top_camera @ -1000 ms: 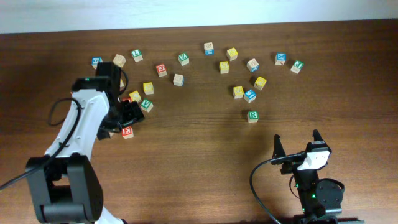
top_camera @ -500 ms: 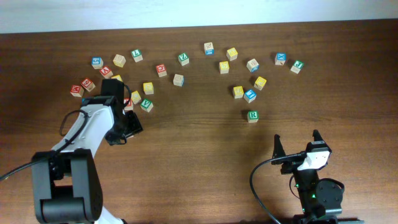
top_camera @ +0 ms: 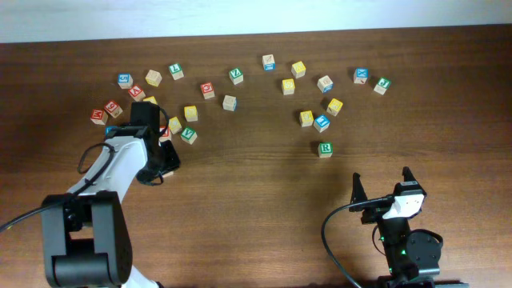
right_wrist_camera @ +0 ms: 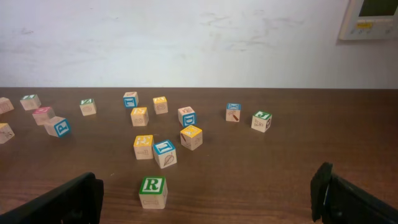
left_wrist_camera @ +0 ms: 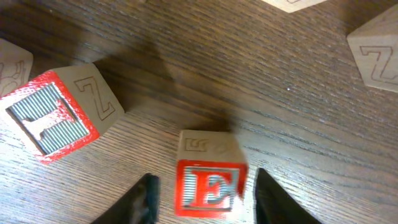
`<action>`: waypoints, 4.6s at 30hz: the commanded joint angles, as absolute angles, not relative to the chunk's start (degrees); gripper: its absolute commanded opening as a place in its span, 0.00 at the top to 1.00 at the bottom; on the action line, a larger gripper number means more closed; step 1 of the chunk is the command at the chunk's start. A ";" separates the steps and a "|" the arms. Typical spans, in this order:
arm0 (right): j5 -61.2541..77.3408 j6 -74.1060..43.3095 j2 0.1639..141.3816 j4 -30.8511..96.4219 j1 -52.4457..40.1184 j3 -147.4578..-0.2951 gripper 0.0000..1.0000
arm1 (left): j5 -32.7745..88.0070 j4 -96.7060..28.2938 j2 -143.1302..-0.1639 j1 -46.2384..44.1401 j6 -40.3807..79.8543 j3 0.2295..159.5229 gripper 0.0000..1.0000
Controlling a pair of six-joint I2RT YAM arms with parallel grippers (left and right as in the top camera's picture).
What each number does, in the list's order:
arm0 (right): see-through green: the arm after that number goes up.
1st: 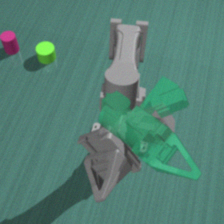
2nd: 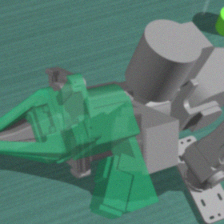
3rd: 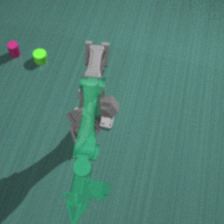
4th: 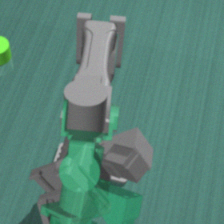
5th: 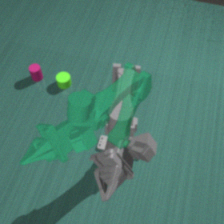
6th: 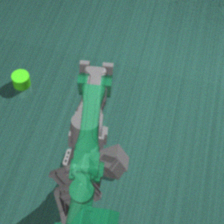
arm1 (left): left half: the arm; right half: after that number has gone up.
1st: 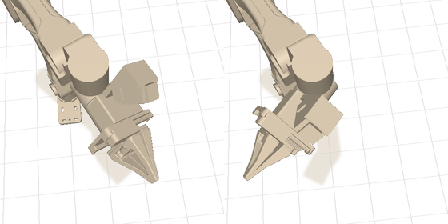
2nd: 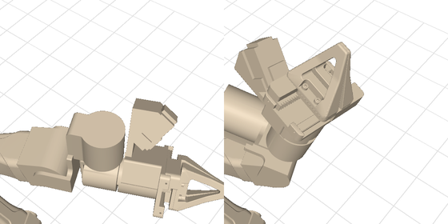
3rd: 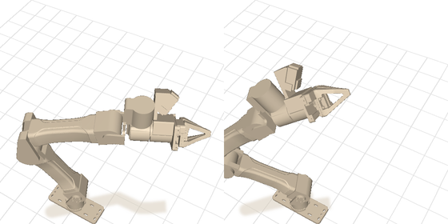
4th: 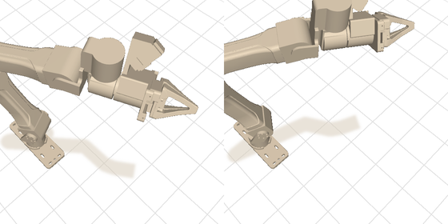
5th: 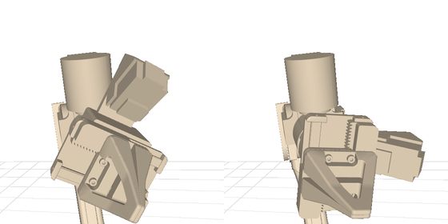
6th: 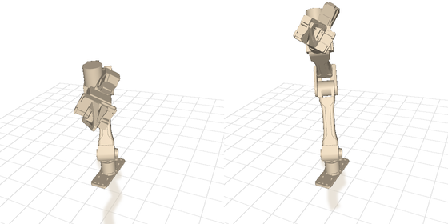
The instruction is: Spell out RSS
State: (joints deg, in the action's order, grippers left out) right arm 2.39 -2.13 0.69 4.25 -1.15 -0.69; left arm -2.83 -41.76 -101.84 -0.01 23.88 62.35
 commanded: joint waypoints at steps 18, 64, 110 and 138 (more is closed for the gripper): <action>1.91 -1.93 0.36 4.49 -0.73 -0.32 0.02 | -4.27 -41.34 -105.10 0.19 21.61 62.59 0.72; 1.91 -1.91 0.36 4.49 -0.73 -0.32 0.02 | -29.34 -47.44 -112.29 -25.36 24.01 64.71 0.69; 1.91 -1.91 0.36 4.49 -0.73 -0.32 0.02 | -35.40 -47.66 -117.19 -25.45 28.84 69.84 0.66; 1.91 -1.93 0.36 4.49 -0.73 -0.32 0.02 | 2.94 -59.40 -106.87 -6.33 40.23 78.48 1.00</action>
